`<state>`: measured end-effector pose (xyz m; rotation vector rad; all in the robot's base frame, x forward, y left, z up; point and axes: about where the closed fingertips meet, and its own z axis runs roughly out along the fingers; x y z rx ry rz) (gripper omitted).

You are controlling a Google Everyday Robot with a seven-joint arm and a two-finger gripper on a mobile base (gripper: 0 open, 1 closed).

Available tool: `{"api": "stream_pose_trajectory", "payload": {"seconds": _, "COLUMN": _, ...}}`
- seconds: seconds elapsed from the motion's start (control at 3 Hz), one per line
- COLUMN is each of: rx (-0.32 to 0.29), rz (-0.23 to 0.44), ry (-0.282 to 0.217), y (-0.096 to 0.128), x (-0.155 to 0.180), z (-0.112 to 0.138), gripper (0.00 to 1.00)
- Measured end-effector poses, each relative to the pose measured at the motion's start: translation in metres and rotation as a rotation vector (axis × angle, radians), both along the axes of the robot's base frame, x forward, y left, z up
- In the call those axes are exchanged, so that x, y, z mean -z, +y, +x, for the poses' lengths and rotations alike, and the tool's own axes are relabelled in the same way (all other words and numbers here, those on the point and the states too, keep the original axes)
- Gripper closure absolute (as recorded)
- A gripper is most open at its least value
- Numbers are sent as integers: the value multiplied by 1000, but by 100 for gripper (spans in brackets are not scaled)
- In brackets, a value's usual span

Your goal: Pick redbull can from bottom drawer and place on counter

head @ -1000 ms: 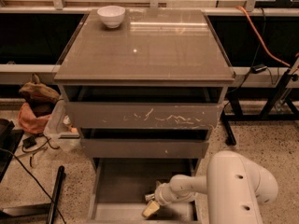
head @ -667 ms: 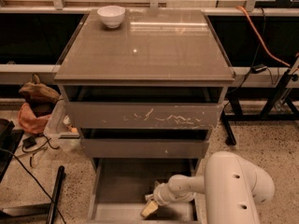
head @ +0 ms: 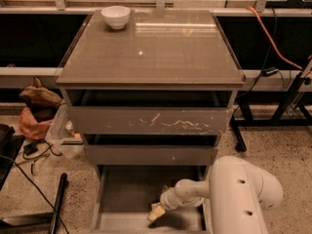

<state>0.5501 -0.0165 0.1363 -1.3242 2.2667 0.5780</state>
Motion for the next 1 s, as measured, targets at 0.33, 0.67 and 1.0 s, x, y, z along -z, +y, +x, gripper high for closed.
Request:
{"api": "stream_pose_trajectory", "payload": {"seconds": 0.33, "rx": 29, "rz": -6, "ry": 18, "y": -10, "x": 8, "z": -8, "gripper": 17}}
{"api": "stream_pose_trajectory", "payload": {"seconds": 0.67, "rx": 31, "rz": -6, "ry": 19, "y": -11, "x": 9, "z": -9, "gripper": 21}}
{"api": "stream_pose_trajectory", "payload": {"seconds": 1.0, "rx": 31, "rz": -6, "ry": 19, "y": -11, "x": 9, "z": -9, "gripper": 28}}
